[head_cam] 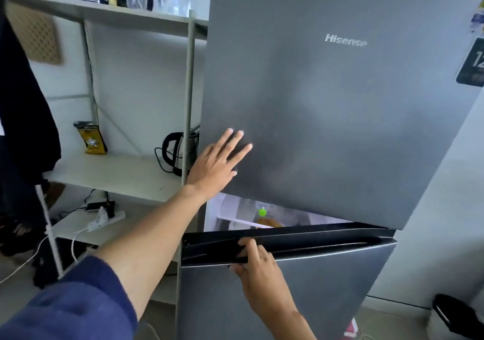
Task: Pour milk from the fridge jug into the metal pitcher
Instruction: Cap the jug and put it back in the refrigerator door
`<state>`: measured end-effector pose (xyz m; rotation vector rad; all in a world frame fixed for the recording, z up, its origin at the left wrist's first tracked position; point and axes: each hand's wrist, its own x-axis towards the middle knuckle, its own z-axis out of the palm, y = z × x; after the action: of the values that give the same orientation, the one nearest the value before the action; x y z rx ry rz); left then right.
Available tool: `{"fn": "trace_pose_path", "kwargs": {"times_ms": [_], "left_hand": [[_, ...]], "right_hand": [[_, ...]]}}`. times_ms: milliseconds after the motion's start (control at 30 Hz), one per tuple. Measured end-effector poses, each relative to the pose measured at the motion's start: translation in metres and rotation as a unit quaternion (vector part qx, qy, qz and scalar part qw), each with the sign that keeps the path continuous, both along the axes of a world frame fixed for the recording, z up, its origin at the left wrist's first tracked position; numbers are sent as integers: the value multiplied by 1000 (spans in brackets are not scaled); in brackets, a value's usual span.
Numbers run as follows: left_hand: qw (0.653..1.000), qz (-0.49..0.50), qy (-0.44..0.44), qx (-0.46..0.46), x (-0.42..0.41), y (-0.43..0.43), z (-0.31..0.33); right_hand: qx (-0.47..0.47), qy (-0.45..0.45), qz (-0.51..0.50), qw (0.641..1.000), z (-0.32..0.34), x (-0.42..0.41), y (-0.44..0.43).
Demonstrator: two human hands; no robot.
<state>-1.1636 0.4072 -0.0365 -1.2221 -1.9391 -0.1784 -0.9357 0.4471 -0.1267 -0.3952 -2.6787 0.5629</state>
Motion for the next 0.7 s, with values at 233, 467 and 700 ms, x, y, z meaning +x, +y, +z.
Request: {"fn": "trace_pose_path", "kwargs": {"times_ms": [233, 467, 700], "left_hand": [[989, -50, 121, 67, -48, 12, -15], [981, -88, 136, 110, -67, 21, -30], [976, -85, 119, 160, -67, 38, -45]], "right_hand": [[125, 106, -52, 985, -34, -91, 32], [141, 110, -101, 979, -34, -131, 47], [175, 95, -122, 972, -33, -156, 62]]}}
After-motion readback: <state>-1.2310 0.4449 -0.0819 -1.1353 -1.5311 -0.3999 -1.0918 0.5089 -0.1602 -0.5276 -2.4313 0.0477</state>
